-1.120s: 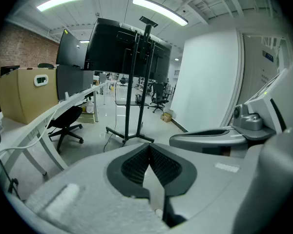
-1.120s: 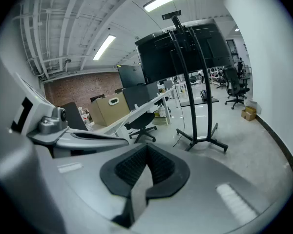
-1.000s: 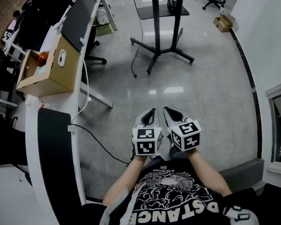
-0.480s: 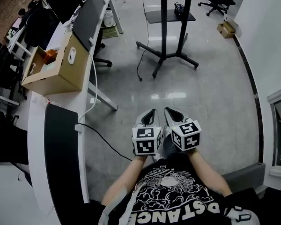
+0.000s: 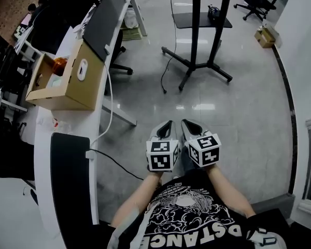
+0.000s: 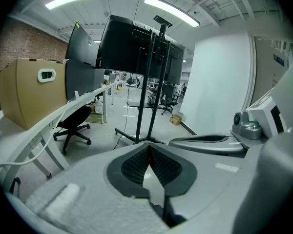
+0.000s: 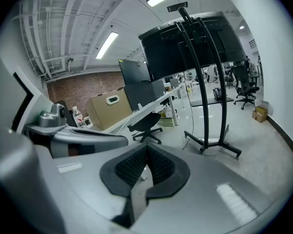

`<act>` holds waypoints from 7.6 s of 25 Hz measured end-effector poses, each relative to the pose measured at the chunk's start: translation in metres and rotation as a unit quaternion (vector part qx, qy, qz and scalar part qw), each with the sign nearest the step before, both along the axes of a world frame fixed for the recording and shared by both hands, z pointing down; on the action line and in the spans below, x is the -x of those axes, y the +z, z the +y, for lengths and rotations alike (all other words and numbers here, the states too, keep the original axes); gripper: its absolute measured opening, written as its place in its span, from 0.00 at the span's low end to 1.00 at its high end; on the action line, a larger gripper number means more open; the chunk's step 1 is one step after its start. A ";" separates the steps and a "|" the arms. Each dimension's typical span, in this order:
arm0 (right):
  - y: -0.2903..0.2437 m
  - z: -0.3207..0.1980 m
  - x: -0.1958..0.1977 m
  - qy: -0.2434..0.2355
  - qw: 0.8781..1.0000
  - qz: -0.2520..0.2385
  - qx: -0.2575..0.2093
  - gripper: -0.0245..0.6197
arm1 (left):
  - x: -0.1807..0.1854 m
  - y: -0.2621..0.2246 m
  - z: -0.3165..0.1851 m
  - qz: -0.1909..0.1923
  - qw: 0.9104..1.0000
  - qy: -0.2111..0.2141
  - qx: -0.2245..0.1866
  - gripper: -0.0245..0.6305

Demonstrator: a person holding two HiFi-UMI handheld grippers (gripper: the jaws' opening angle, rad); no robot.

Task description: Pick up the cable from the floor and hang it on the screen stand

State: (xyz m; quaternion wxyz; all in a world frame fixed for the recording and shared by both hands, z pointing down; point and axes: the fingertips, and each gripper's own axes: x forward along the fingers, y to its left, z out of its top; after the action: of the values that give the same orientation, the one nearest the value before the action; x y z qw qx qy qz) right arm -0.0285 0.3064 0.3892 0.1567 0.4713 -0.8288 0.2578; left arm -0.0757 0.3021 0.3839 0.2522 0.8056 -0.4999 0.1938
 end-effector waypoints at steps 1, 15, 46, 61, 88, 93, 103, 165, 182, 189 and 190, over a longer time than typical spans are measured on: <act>0.004 -0.012 0.001 -0.002 1.000 -0.002 0.002 0.05 | 0.001 0.003 -0.012 -0.003 1.000 -0.002 0.003 0.04; 0.047 -0.178 -0.024 -0.031 0.998 -0.030 0.054 0.05 | -0.020 0.043 -0.172 -0.038 0.998 -0.010 0.054 0.04; 0.299 -0.368 0.068 -0.128 0.977 0.083 0.150 0.05 | 0.078 0.269 -0.376 0.006 0.989 -0.061 0.136 0.04; 0.549 -0.442 0.110 -0.108 0.965 0.106 0.213 0.10 | 0.115 0.479 -0.476 -0.016 0.985 -0.006 0.171 0.04; 0.818 -0.477 0.124 -0.098 0.925 0.193 0.313 0.12 | 0.140 0.649 -0.549 -0.046 0.979 0.107 0.169 0.04; 0.822 -0.478 0.119 -0.106 0.921 0.206 0.314 0.07 | 0.144 0.645 -0.551 -0.046 0.980 0.106 0.161 0.04; 0.733 -0.469 0.114 -0.142 0.939 0.212 0.230 0.07 | 0.142 0.591 -0.533 -0.046 0.982 0.073 0.168 0.04; -0.428 -0.510 -0.134 -0.027 0.718 0.441 -0.537 0.06 | -0.135 -0.333 -0.491 0.013 0.941 0.113 -0.318 0.04; -0.640 -0.625 -0.122 0.003 0.690 0.458 -0.561 0.06 | -0.140 -0.493 -0.607 0.020 0.909 0.144 -0.390 0.04; -0.702 -0.668 -0.127 0.033 0.670 0.495 -0.552 0.06 | -0.147 -0.532 -0.632 0.036 0.897 0.166 -0.408 0.04; -0.709 -0.673 -0.129 0.038 0.670 0.500 -0.548 0.06 | -0.145 -0.534 -0.635 0.036 0.896 0.167 -0.410 0.04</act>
State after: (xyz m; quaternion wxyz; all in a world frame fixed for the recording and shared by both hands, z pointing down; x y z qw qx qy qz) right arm 0.1006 -0.3670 -0.3198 0.2510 0.5622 -0.6002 -0.5106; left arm 0.0695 -0.3325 -0.1504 -0.1184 0.9155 -0.3840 -0.0183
